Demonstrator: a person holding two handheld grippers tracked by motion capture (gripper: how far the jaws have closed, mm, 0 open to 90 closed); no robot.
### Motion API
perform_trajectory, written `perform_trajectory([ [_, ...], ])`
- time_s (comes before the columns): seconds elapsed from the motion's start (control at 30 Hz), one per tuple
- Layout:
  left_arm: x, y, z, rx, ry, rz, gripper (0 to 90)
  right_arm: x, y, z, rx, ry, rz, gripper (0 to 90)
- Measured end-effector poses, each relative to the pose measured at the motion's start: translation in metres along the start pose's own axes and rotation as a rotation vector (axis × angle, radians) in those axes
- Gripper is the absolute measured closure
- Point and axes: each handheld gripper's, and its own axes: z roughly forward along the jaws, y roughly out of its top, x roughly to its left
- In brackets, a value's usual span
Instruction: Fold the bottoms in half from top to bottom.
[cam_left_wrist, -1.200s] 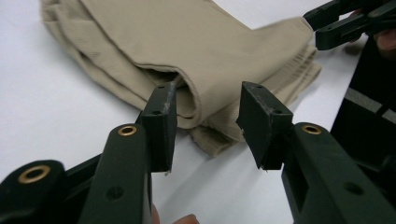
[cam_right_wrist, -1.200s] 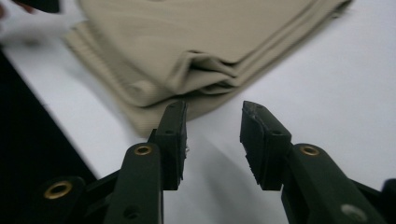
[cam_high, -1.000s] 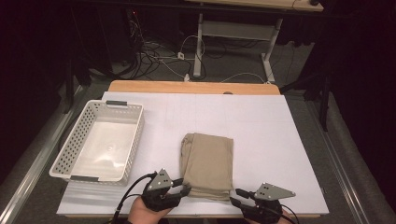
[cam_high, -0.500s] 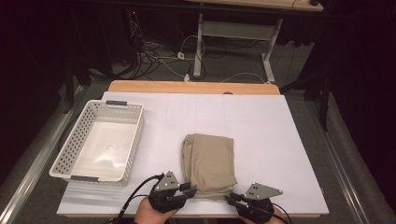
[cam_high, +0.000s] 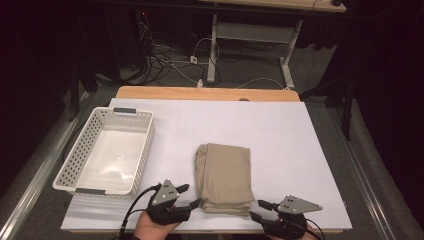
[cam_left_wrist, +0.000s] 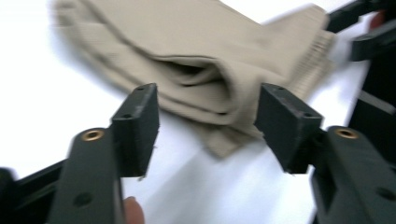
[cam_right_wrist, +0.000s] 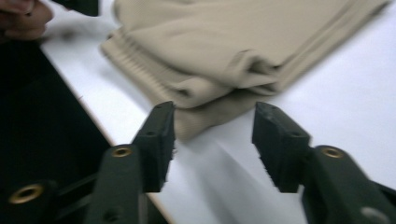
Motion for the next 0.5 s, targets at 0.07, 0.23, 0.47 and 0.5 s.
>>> perform_trajectory([
  [0.07,0.005,-0.003,-0.002,0.005,0.039,-0.018,28.8,-0.007,0.0,-0.004,-0.019,-0.032,0.017,40.7],
  [0.23,0.013,-0.007,-0.003,0.045,0.123,-0.053,15.0,-0.023,0.001,-0.008,-0.052,-0.098,0.033,25.7],
  [0.47,0.017,-0.006,0.002,0.119,0.168,-0.075,1.0,-0.036,0.006,-0.006,-0.109,-0.146,0.046,6.6],
  [0.5,0.017,-0.006,0.004,0.132,0.171,-0.073,1.0,-0.036,0.006,-0.006,-0.109,-0.146,0.046,6.6],
])
